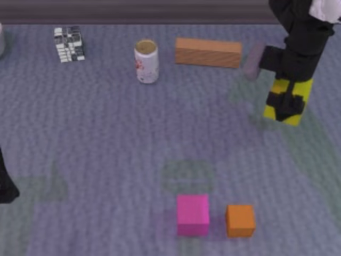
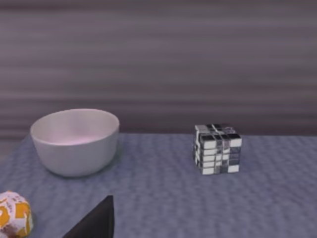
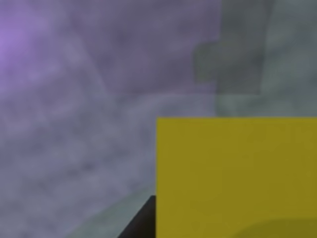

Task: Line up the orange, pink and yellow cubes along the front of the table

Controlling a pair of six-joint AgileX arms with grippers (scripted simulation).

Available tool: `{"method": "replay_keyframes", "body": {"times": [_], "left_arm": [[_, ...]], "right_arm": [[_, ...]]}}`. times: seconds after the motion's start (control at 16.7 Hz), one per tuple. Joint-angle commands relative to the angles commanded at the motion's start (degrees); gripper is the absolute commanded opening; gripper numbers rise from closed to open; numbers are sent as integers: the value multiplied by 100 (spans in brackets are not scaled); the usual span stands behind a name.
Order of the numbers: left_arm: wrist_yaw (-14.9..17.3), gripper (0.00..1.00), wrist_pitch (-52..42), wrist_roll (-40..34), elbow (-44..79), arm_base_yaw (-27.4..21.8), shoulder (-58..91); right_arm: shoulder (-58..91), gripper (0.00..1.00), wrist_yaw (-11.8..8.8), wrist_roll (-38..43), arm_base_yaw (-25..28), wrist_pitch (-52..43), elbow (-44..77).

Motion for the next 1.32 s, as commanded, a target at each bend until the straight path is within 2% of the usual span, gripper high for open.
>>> {"method": "replay_keyframes", "body": {"times": [0.3, 0.48, 0.66, 1.02, 1.14, 1.32], "left_arm": [[0, 100, 0, 0, 0, 0, 0], [0, 100, 0, 0, 0, 0, 0], [0, 100, 0, 0, 0, 0, 0], [0, 100, 0, 0, 0, 0, 0], [0, 100, 0, 0, 0, 0, 0], [0, 100, 0, 0, 0, 0, 0]], "right_arm": [[8, 0, -1, 18, -12, -14, 15], [74, 0, 1, 209, 382, -95, 164], [170, 0, 5, 631, 1252, -247, 403], [349, 0, -9, 1673, 3631, -613, 867], [347, 0, -2, 1957, 4154, -674, 980], [321, 0, 10, 2169, 4483, -702, 1052]]}}
